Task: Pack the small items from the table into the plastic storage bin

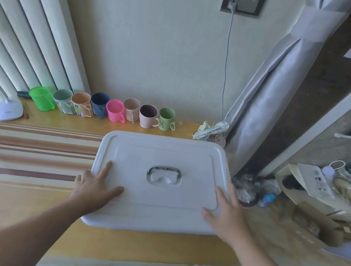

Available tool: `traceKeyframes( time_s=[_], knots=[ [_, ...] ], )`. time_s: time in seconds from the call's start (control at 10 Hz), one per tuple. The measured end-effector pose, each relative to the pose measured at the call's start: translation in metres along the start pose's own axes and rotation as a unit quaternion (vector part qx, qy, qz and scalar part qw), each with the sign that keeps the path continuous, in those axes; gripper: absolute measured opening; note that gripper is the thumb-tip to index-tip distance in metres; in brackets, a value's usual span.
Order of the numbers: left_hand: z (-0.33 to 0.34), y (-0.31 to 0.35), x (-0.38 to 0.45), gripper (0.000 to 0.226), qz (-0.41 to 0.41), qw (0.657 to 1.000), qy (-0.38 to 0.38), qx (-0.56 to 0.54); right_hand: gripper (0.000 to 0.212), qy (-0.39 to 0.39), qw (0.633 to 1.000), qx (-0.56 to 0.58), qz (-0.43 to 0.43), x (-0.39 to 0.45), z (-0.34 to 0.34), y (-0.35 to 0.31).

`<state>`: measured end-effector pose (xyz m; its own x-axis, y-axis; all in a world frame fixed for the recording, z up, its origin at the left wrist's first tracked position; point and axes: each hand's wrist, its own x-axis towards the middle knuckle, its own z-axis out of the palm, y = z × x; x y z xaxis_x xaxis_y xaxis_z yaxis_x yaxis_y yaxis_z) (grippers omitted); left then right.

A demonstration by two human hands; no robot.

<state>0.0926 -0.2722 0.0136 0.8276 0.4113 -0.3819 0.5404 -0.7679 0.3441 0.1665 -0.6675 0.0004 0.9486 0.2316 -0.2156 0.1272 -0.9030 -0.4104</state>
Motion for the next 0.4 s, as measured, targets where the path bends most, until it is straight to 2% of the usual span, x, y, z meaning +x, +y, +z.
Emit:
traceKeyframes(
  time_s=[0.2, 0.3, 0.4],
  knots=[
    [0.005, 0.007, 0.006, 0.097, 0.02, 0.999, -0.017, 0.031, 0.099, -0.057, 0.996, -0.058, 0.03, 0.002, -0.006, 0.006],
    [0.0, 0.0, -0.001, 0.096, 0.024, 0.998, -0.053, 0.04, 0.094, -0.055, 0.987, -0.147, 0.045, 0.0, -0.008, -0.001],
    [-0.025, 0.007, 0.005, 0.093, 0.059, 0.994, -0.004, 0.092, 0.075, -0.025, 0.982, -0.18, 0.043, 0.016, -0.031, -0.023]
  ],
)
